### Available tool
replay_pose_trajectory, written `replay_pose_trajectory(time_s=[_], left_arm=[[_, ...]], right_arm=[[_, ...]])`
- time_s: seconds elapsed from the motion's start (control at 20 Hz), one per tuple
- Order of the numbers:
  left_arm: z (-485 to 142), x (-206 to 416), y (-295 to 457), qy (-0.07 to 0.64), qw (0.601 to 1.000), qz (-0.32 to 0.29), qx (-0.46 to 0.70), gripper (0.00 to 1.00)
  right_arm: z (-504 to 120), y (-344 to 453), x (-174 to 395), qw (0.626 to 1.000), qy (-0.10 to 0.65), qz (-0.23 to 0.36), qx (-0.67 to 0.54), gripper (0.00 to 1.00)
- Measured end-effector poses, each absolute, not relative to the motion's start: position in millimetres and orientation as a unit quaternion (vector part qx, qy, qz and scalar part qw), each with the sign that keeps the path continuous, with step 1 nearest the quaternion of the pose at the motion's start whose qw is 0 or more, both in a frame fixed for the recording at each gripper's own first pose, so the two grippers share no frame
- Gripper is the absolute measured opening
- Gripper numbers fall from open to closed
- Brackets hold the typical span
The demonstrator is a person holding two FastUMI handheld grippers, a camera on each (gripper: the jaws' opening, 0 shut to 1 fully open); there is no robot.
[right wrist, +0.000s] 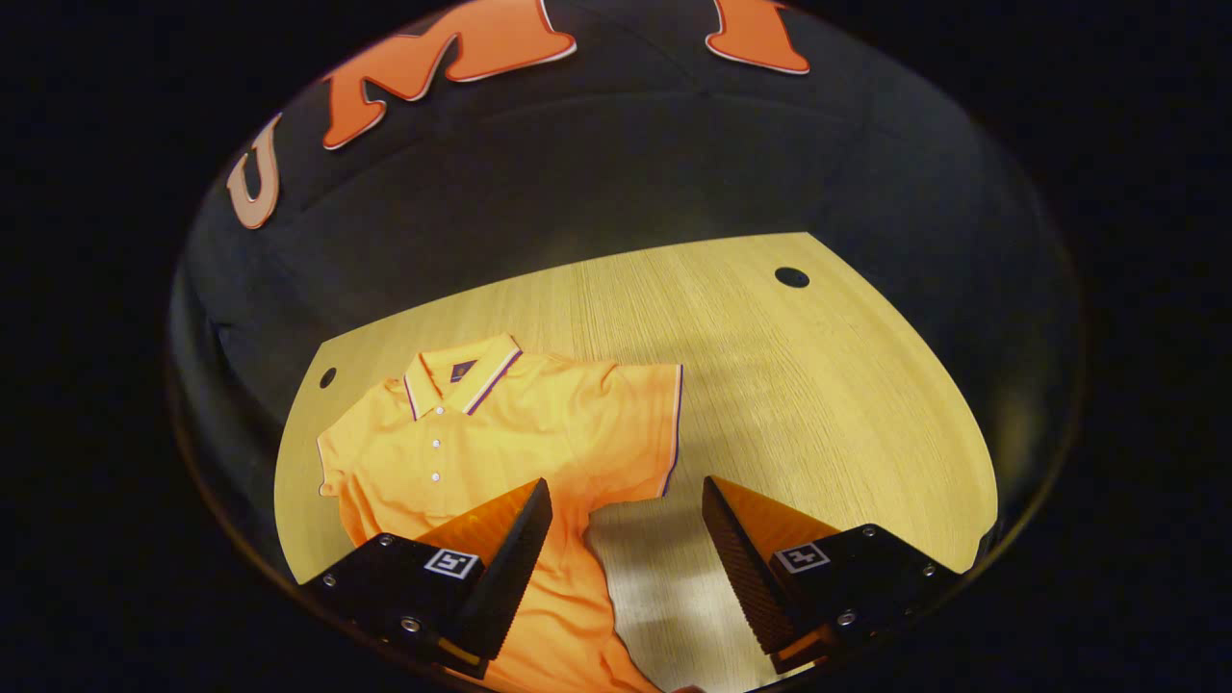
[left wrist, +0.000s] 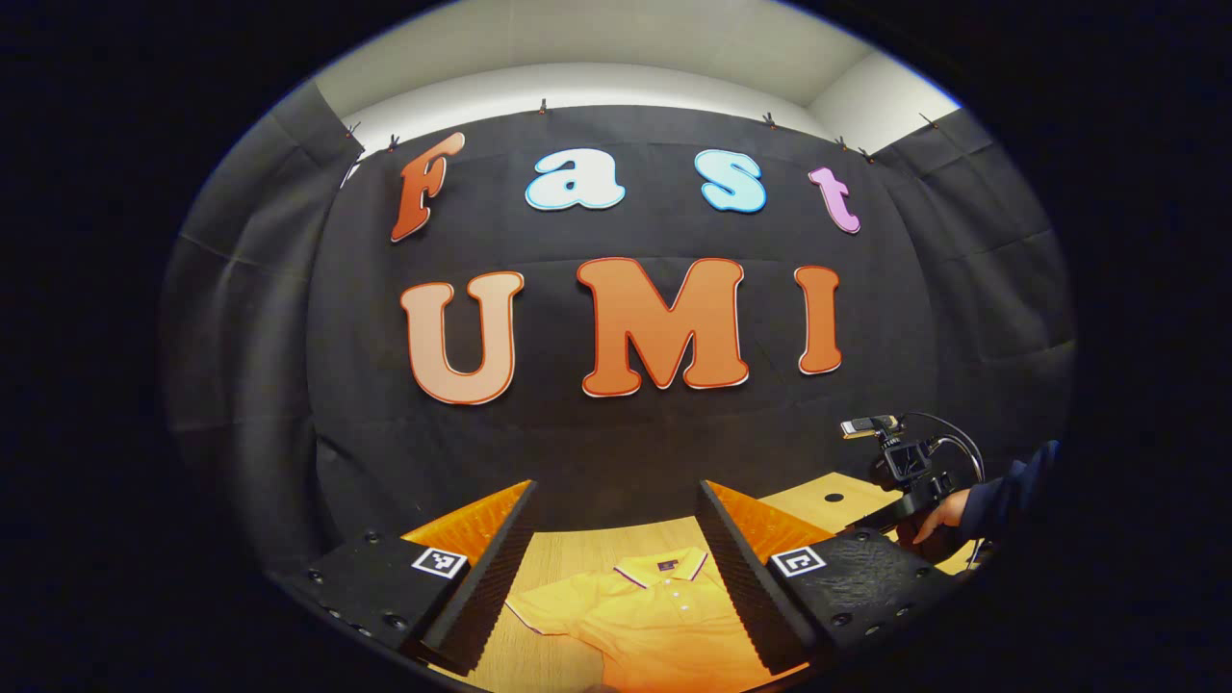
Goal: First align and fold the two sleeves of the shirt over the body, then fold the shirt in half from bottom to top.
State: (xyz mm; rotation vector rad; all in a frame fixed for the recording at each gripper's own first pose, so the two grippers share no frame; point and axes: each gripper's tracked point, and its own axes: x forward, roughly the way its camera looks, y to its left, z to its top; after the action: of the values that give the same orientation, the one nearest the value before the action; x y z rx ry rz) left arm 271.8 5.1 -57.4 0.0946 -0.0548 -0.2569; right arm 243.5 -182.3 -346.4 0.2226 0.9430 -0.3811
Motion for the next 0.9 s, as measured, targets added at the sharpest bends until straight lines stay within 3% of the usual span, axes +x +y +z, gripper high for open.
replay_pose_trajectory(time_s=[0.5,0.55,0.6,0.75,0.9], left_arm=[[-93.7,298.3,57.9,0.036,0.996,-0.064,0.047,0.99],[-97.0,300.6,61.6,0.043,0.996,-0.061,0.049,0.99],[-100.0,301.5,63.3,0.048,0.996,-0.06,0.049,0.99],[-109.6,310.4,70.6,0.062,0.995,-0.054,0.05,0.99],[-116.3,316.9,78.4,0.073,0.995,-0.053,0.049,0.99]], right_arm=[[-411.5,-203.3,293.7,0.787,0.584,-0.168,0.107,0.86],[-416.3,-204.8,295.3,0.78,0.593,-0.168,0.109,0.86],[-422.6,-205.4,296.5,0.773,0.601,-0.168,0.11,0.92],[-442.8,-218.1,296.8,0.757,0.618,-0.193,0.091,0.66],[-454.8,-224.2,289.3,0.74,0.633,-0.201,0.102,0.53]])
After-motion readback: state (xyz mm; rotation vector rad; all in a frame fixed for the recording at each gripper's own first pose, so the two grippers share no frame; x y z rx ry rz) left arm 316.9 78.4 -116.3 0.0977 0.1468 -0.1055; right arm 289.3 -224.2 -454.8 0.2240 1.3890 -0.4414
